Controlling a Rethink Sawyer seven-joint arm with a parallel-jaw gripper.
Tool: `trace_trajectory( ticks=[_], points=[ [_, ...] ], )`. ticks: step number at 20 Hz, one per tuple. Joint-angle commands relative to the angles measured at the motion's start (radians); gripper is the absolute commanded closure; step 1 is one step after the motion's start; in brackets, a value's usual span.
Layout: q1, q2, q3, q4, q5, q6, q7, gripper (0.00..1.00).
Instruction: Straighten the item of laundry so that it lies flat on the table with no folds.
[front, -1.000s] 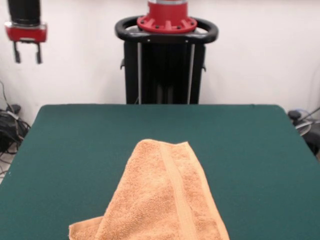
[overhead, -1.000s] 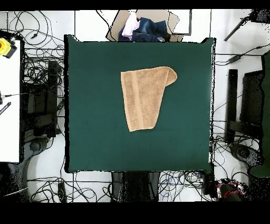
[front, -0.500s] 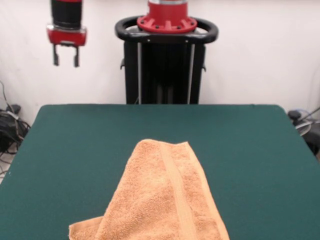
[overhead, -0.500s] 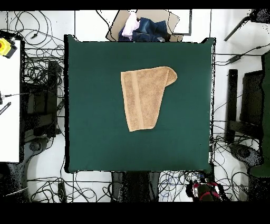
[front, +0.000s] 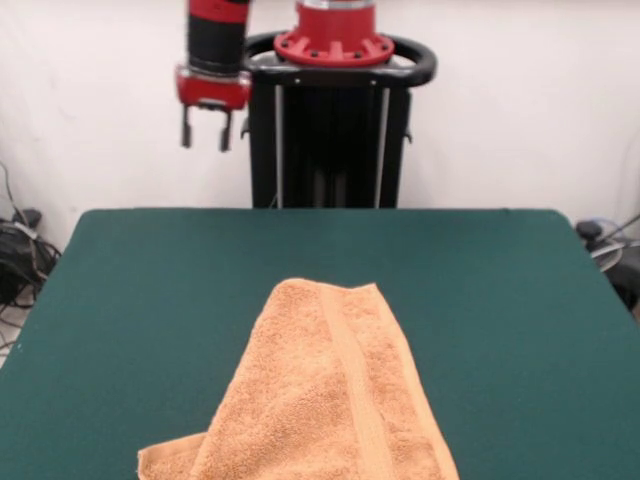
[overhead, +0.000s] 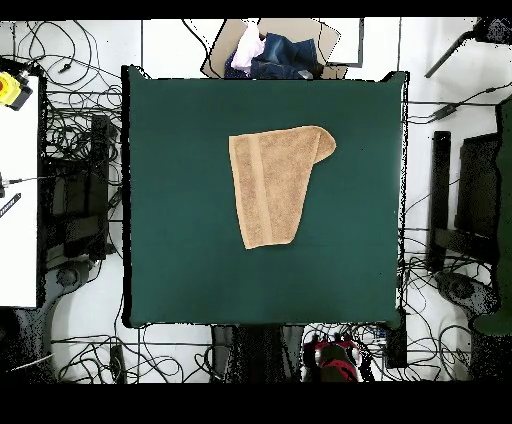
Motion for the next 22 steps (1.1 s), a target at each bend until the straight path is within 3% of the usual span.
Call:
trace_trajectory(
  ticks=[1,7,10,14,17,22],
  points=[
    [0.158,0.230,-0.082,0.072,0.138,-0.207,0.425,0.00],
    [0.235,0.260,-0.052,0.139,0.155,-0.264,0.501,0.00],
    [0.273,0.333,-0.085,0.151,0.125,-0.350,0.554,0.00],
    [0.343,0.505,-0.140,0.139,0.090,-0.520,0.657,0.00],
    [0.360,0.669,-0.189,0.105,0.054,-0.668,0.707,0.00],
    [0.367,0.906,-0.241,0.044,0.069,-0.875,0.740,0.00]
  ],
)
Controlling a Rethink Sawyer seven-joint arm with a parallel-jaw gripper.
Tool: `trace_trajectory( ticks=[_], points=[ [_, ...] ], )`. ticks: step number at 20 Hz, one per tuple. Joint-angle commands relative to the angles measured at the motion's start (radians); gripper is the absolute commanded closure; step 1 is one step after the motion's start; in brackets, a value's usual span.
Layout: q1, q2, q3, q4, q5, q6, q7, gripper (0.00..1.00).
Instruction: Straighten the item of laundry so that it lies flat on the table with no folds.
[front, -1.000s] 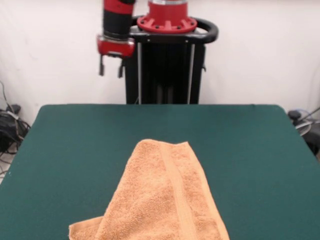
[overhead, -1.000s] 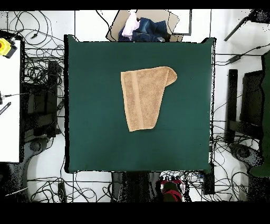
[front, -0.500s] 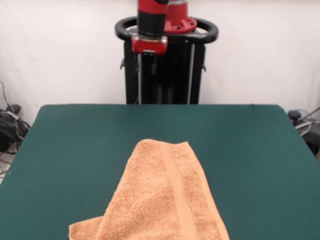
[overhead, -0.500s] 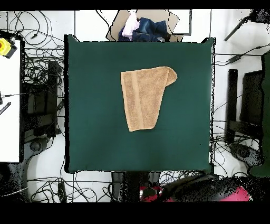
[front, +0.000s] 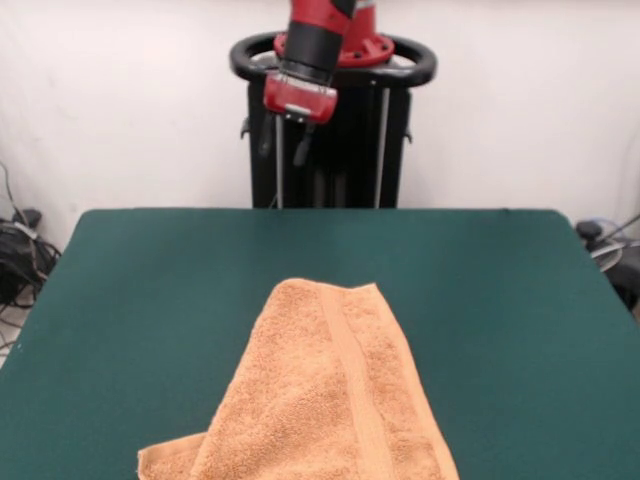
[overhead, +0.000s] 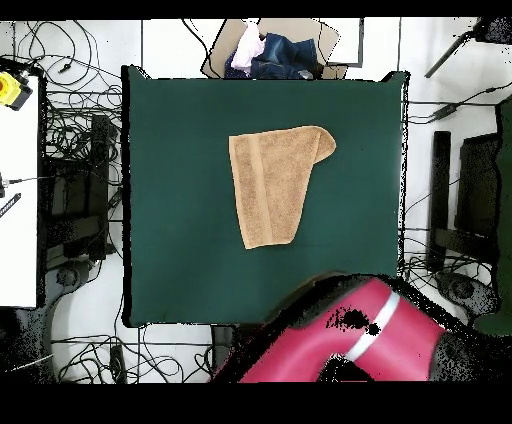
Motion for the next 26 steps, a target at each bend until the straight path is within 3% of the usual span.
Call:
trace_trajectory(
  ticks=[1,3,8,14,22,26],
  points=[
    [0.017,0.459,-0.091,-0.062,-0.010,0.005,0.340,0.00],
    [-0.018,0.470,-0.082,-0.080,-0.018,0.011,0.321,0.00],
    [-0.090,0.359,0.002,-0.053,0.079,0.152,0.199,0.00],
    [-0.084,0.272,0.088,-0.050,0.213,0.260,0.120,0.00],
    [0.053,0.250,0.112,-0.105,0.326,0.396,0.191,0.00],
    [0.178,0.189,0.083,-0.096,0.453,0.644,0.114,0.00]
  ],
)
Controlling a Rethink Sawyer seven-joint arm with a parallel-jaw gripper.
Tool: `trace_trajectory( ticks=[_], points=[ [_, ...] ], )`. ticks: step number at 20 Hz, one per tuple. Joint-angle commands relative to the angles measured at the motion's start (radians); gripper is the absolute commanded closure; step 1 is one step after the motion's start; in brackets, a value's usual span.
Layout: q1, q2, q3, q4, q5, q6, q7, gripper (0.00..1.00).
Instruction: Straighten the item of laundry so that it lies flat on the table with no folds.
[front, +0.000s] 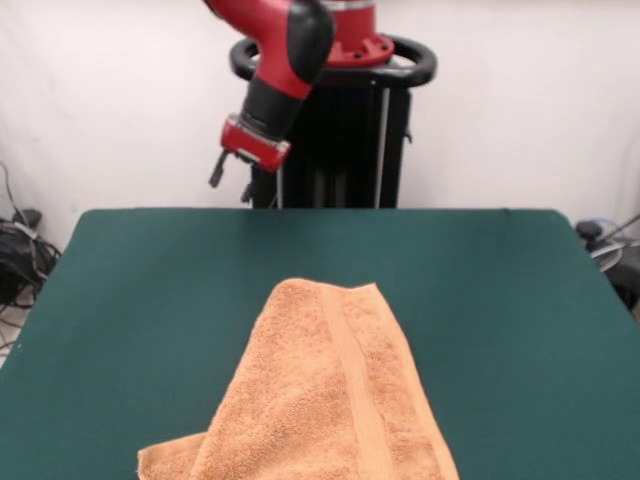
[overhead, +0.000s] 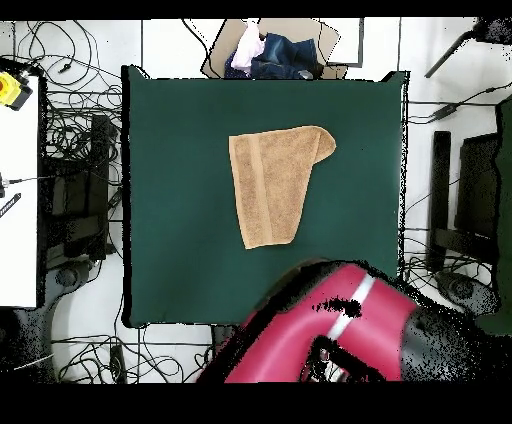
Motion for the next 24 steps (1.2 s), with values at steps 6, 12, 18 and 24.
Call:
trace_trajectory(
  ticks=[6,12,18,24],
  points=[
    [0.224,0.068,0.058,0.014,0.150,0.496,0.098,0.00],
    [0.232,0.072,0.061,-0.040,0.117,0.527,0.141,0.00],
    [0.243,0.170,0.082,-0.136,0.157,0.481,0.174,0.00],
    [0.258,0.214,0.093,-0.185,0.181,0.476,0.185,0.00]
  ],
)
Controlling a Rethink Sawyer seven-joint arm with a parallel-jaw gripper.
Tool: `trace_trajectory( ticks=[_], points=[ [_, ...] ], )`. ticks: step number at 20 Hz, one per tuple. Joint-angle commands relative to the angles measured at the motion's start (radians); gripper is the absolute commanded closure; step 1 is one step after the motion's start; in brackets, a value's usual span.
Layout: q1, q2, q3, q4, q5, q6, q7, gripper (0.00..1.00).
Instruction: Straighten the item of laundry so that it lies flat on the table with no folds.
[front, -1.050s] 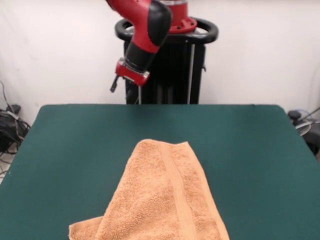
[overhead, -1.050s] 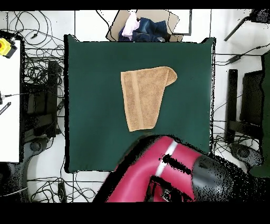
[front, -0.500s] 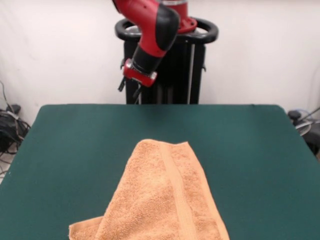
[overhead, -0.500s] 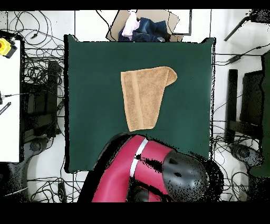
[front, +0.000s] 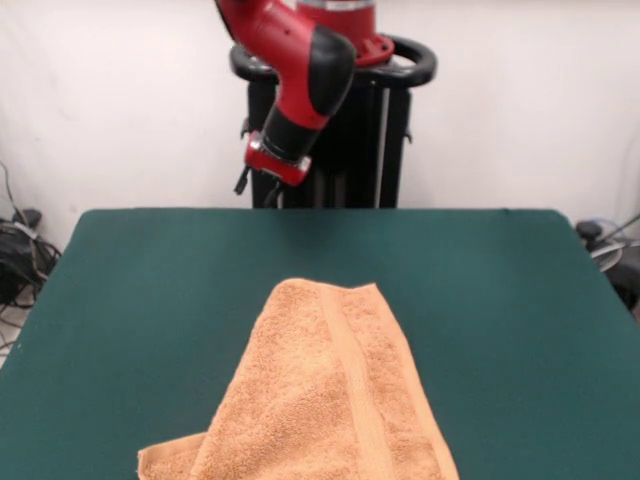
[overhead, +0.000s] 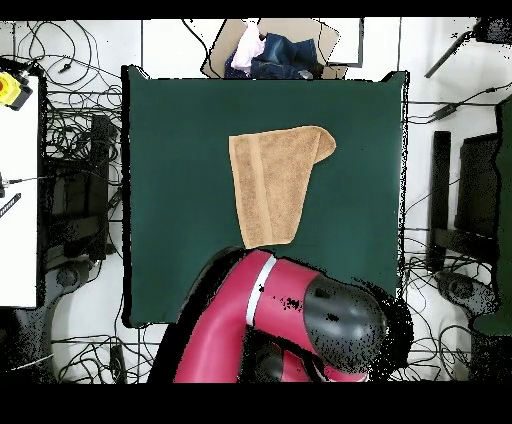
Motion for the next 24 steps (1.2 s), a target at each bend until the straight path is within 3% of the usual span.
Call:
trace_trajectory(
  ticks=[1,11,24],
  points=[
    [0.041,0.148,0.107,-0.092,0.049,0.134,0.188,0.00],
    [0.206,0.176,0.052,-0.133,0.191,0.376,0.104,0.00],
    [0.270,0.345,0.052,-0.343,0.240,0.404,0.149,0.00]
  ],
)
